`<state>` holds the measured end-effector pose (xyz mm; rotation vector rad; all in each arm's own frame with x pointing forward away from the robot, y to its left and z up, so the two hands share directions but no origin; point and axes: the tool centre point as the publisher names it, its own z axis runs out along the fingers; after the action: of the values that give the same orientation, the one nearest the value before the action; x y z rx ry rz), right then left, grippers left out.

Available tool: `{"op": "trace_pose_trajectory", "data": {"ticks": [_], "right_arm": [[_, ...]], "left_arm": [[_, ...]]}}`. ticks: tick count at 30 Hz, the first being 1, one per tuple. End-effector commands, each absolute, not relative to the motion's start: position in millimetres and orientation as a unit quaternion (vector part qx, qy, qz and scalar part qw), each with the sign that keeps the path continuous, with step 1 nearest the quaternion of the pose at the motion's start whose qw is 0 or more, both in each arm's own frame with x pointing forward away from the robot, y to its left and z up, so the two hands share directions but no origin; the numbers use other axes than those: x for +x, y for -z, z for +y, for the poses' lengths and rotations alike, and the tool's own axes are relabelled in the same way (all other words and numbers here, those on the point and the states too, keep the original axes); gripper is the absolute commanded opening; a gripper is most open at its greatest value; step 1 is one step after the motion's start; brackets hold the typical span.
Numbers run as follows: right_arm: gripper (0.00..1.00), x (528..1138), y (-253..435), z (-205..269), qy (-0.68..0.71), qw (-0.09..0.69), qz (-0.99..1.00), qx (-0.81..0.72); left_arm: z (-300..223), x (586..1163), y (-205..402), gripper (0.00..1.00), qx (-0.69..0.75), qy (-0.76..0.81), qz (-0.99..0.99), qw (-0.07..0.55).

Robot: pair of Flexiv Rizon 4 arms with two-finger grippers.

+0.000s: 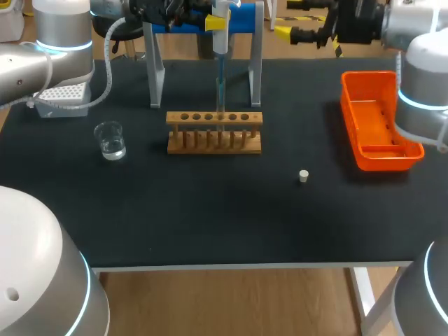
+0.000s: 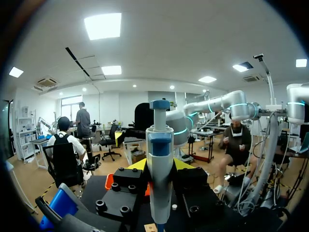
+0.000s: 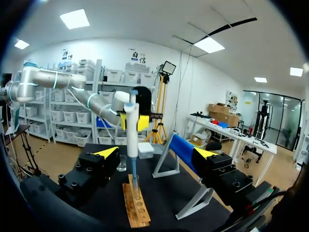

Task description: Invert the test tube, pick up the pipette, mount the tip to pipette, aspirate from beaker and dispense into the tube, eject the tip, return the pipette, and cap with the stopper.

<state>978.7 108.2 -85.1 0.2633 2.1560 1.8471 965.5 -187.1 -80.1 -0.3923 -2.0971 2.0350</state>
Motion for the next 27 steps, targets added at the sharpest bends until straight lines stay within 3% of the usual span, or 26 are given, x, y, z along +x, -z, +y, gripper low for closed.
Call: {"op": "trace_pose_trajectory", "data": {"ticks": [1,5,7,10,11,14,16,17,18,27], "right_arm": [[1.0,969.9,64.6,96.9,-0.651,0.132,0.743,0.081],[0.98,963.9,45.6,99.4,-0.668,0.119,0.731,0.063],[0.87,961.8,38.2,102.1,-0.677,0.107,0.727,0.055],[0.64,959.8,29.6,108.8,-0.68,0.095,0.726,0.043],[0.51,959.0,27.0,111.4,-0.682,0.088,0.725,0.038],[0.4,956.9,19.5,119.5,-0.685,0.081,0.724,0.025],[0.22,956.4,14.8,124.3,-0.689,0.072,0.721,0.02],[0.19,956.4,13.8,125.5,-0.69,0.068,0.72,0.016],[0.01,956.2,12.9,126.8,-0.694,0.06,0.718,0.015],[0.0,955.9,-3.3,149.4,-0.702,0.038,0.711,-0.001]], "left_arm": [[-187.6,964.8,79.7,0.0,-0.132,-0.687,-0.708,0.095],[-187.6,964.8,79.7,0.0,-0.132,-0.687,-0.708,0.095],[-187.6,964.8,79.7,0.0,-0.132,-0.687,-0.708,0.095],[-187.6,964.8,79.7,0.0,-0.132,-0.687,-0.708,0.095],[-187.6,964.8,79.7,0.0,-0.132,-0.687,-0.708,0.095],[-187.6,964.8,79.7,0.0,-0.132,-0.687,-0.708,0.095],[-187.6,964.8,79.7,0.0,-0.132,-0.687,-0.708,0.095],[-187.6,964.8,79.7,0.0,-0.132,-0.687,-0.708,0.095],[-187.6,964.8,79.7,0.0,-0.132,-0.687,-0.708,0.095],[-187.6,964.8,79.7,0.0,-0.132,-0.687,-0.708,0.095]]}}
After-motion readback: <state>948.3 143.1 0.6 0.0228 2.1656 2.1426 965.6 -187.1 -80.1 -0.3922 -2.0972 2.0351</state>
